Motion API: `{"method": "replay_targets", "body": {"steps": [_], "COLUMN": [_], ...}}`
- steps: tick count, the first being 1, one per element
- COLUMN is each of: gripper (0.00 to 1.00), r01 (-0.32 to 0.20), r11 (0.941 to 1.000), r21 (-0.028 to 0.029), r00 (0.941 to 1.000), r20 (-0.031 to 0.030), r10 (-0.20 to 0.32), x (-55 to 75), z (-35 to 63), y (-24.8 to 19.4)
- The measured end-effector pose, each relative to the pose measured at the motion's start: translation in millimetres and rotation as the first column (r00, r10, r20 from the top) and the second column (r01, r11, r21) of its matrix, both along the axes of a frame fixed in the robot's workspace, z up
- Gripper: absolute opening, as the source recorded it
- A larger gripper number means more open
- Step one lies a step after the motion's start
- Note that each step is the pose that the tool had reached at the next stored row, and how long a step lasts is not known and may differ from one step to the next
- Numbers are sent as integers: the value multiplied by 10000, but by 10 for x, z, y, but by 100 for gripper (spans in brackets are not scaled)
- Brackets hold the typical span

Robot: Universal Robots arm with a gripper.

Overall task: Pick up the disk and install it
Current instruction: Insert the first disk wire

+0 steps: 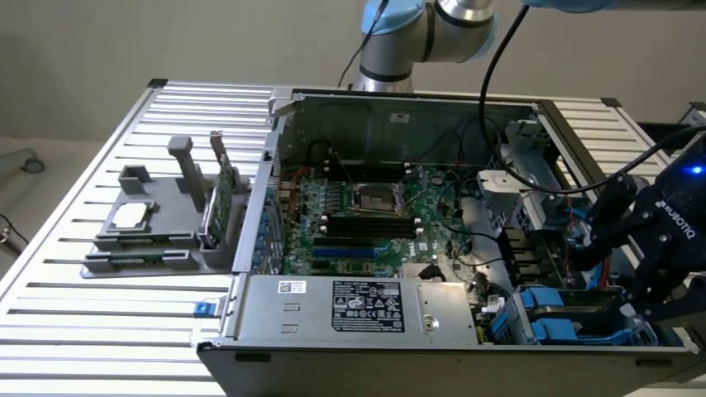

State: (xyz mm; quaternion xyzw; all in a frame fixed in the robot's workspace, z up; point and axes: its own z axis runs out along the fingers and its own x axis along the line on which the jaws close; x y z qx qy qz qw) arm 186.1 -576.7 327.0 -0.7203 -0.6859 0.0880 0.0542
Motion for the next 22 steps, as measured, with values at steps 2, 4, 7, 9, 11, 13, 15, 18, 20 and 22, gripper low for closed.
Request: {"method": "replay_targets", "body": {"steps": [2,4,7,9,11,13,15,18,20,22], "gripper": [71,71,77,77,77,77,75,68,56,45], "r01": [0,1,0,1,0,0,0,0,-1,-1], "r11": [10000,10000,10000,10000,10000,10000,10000,10000,10000,10000], "r21": [-1,0,1,1,3,0,0,2,0,2], "r00": [10000,10000,10000,10000,10000,10000,10000,10000,10000,10000], "r20": [-2,-4,-10,-16,-20,-25,-27,-31,-33,-37], "r10": [0,-1,0,-1,0,0,0,0,1,1], "x": [0,0,0,0,0,0,0,0,0,-1], "z": [4,9,23,38,60,81,96,112,122,129], "y": [0,0,0,0,0,0,0,0,0,0]}}
